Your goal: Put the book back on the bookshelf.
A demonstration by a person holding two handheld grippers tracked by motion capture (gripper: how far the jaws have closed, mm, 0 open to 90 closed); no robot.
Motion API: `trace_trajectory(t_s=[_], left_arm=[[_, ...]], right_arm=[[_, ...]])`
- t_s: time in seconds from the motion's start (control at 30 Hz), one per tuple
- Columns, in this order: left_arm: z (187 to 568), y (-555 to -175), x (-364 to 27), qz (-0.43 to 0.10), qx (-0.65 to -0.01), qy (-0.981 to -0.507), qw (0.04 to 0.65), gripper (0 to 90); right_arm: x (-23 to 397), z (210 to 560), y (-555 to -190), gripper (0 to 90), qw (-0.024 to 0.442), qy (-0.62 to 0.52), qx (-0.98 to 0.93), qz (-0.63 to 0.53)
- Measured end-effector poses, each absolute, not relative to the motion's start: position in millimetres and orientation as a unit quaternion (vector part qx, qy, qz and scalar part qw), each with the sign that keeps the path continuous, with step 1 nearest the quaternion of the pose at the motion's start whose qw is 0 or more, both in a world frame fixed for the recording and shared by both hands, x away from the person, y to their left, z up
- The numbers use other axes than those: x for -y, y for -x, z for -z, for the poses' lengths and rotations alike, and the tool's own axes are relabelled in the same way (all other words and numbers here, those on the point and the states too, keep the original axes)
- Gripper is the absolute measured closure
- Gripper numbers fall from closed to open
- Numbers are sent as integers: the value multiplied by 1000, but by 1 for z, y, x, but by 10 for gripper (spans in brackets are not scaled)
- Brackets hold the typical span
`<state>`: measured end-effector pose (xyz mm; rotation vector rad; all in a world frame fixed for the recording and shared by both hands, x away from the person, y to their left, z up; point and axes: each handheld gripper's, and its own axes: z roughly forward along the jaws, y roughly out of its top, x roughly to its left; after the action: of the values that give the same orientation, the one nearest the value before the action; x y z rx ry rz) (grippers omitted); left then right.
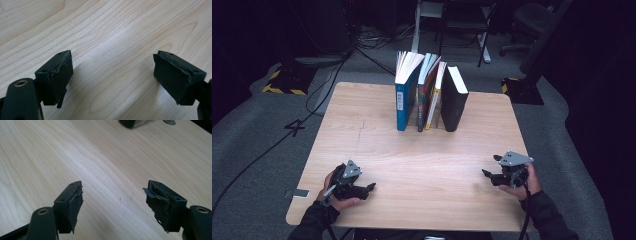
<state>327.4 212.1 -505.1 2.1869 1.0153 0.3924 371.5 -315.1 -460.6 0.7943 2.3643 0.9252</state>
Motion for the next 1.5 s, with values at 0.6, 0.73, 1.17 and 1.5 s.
trace_trajectory(t_s=[0.6, 0.73, 1.17, 1.5], left_arm=[[505, -327, -212, -151, -390, -841, 342, 163], [505, -327, -212, -151, -391, -841, 342, 163], [505, -326, -212, -154, -391, -840, 342, 164], [505, -327, -212, -152, -391, -841, 342, 163]], right_arm=[[372, 499, -341, 295, 199, -342, -843, -366], [384, 504, -336, 277, 186, -365, -832, -373], [387, 505, -334, 259, 172, -378, -830, -373], [386, 505, -335, 251, 175, -382, -828, -371]])
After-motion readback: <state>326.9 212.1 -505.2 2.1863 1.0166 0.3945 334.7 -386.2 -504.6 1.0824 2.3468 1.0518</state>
